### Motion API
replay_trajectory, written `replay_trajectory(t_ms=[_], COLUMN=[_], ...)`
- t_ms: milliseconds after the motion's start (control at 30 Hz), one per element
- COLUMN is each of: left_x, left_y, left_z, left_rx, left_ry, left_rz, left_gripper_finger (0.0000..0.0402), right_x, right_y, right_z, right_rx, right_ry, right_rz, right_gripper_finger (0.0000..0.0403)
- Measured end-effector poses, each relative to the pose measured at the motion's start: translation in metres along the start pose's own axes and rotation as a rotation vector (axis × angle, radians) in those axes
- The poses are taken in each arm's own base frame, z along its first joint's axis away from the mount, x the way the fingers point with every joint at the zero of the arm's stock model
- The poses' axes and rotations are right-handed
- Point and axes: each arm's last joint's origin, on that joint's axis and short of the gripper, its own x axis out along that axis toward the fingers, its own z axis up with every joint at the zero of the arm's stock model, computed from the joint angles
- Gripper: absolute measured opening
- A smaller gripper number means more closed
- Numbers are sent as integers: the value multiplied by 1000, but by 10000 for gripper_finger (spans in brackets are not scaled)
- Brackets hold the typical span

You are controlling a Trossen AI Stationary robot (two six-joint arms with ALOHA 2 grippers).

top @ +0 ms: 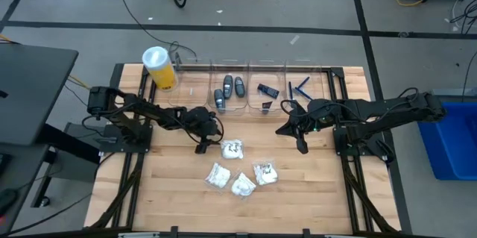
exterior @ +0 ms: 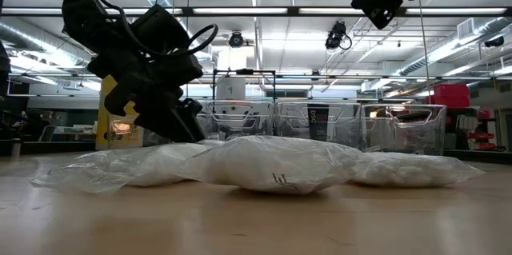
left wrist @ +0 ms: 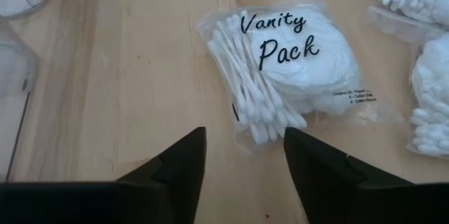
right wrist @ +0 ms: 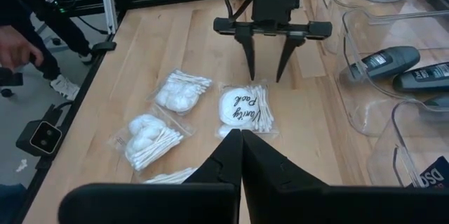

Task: Pick & Place Travel size toiletries
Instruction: Put the white cotton pack into the left transparent bin

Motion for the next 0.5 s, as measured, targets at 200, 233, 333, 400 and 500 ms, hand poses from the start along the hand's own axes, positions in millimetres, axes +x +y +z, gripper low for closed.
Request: replay_trajectory(t_ms=[200, 233, 333, 400, 500], left_x=[0, 0, 0, 0, 3], left_y=[0, 0, 0, 0, 0], left_z=[0, 0, 0, 0, -4], left_rx=[4, 4, 3, 4, -7], left_ry=[0, 1, 2, 3, 23], left_rz=[-1, 3, 10, 11, 9], left_gripper_finger=[229, 230, 228, 225, 223], right_x=[0, 0, 0, 0, 0], right_y=[0, 0, 0, 0, 0], right_z=[0, 0, 0, 0, 0], right_rx=[0, 0, -4, -5, -5], right_ry=[0, 0, 0, 0, 0], right_rz=[0, 0, 0, 0, 0], right_gripper_finger=[7, 7, 8, 8, 7])
